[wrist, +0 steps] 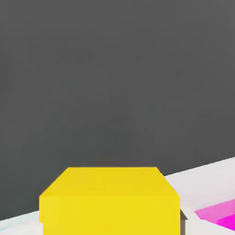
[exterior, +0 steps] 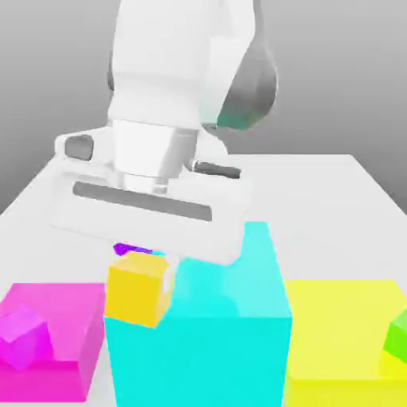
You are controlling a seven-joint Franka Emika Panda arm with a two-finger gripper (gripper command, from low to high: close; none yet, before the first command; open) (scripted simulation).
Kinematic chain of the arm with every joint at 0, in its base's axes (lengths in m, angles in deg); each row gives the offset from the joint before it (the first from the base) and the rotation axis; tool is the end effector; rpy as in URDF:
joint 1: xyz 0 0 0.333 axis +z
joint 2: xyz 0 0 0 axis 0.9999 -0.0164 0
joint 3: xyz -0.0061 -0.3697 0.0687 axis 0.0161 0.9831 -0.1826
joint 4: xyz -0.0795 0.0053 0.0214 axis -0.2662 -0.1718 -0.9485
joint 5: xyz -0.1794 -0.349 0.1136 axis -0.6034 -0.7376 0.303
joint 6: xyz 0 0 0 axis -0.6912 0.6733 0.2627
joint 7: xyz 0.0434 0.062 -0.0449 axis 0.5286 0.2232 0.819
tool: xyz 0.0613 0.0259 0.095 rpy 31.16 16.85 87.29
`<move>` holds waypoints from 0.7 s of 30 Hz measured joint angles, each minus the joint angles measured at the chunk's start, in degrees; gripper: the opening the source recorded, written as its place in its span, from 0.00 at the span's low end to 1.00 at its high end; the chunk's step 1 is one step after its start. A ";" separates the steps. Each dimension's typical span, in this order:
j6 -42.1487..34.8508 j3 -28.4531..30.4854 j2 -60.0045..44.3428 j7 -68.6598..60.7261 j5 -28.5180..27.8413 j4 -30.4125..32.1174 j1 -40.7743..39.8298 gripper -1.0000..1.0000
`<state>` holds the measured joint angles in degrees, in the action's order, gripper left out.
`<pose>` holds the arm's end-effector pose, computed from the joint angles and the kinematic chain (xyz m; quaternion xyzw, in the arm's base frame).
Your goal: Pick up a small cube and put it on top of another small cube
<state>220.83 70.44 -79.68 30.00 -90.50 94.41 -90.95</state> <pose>0.5446 0.0236 0.4047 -0.8928 0.4336 -0.1219 0.0027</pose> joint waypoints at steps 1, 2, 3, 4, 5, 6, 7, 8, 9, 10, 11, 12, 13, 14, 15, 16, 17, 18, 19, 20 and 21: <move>-1.10 -1.50 -0.74 -0.23 0.48 -0.76 1.64 0.00; -2.18 -2.94 -1.44 -0.48 0.95 -1.48 3.53 0.00; -3.28 -4.36 -2.12 -0.75 1.40 -2.20 5.01 0.00; -4.34 -5.81 -2.74 -1.04 1.92 -2.87 6.30 0.00; -5.37 -7.25 -3.34 -1.57 2.51 -3.44 9.05 0.00; -6.57 -8.74 -4.17 -2.61 3.41 -4.09 11.63 0.00; -7.96 -10.37 -5.16 -4.18 4.59 -4.77 13.95 0.00; -9.15 -11.71 -6.02 -5.92 5.84 -5.25 15.67 0.00; -9.93 -12.76 -6.74 -7.43 6.88 -5.49 16.85 0.00; -9.27 -13.11 -7.93 -7.93 7.00 -5.38 17.24 0.00; -7.88 -13.10 -9.38 -7.87 6.61 -5.10 17.50 0.00; -6.12 -12.94 -11.01 -7.52 5.95 -4.72 17.75 0.00; -4.17 -12.63 -12.73 -7.04 5.18 -4.30 18.11 0.00; -3.00 -12.44 -13.76 -6.73 4.70 -4.05 18.33 1.00; -3.00 -12.44 -13.75 -6.74 4.71 -4.05 18.33 1.00; -3.00 -12.44 -13.76 -6.74 4.71 -4.05 18.33 1.00; -3.00 -12.44 -13.75 -6.74 4.71 -4.05 18.33 1.00; -3.00 -12.44 -13.75 -6.74 4.71 -4.05 18.33 1.00; -3.00 -12.44 -13.75 -6.74 4.71 -4.05 18.33 1.00; -2.43 -12.32 -14.27 -6.49 4.34 -3.92 18.45 1.00; -3.22 -12.42 -13.60 -6.69 4.62 -4.10 18.35 1.00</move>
<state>217.61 58.01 -93.28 23.31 -85.88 90.31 -72.60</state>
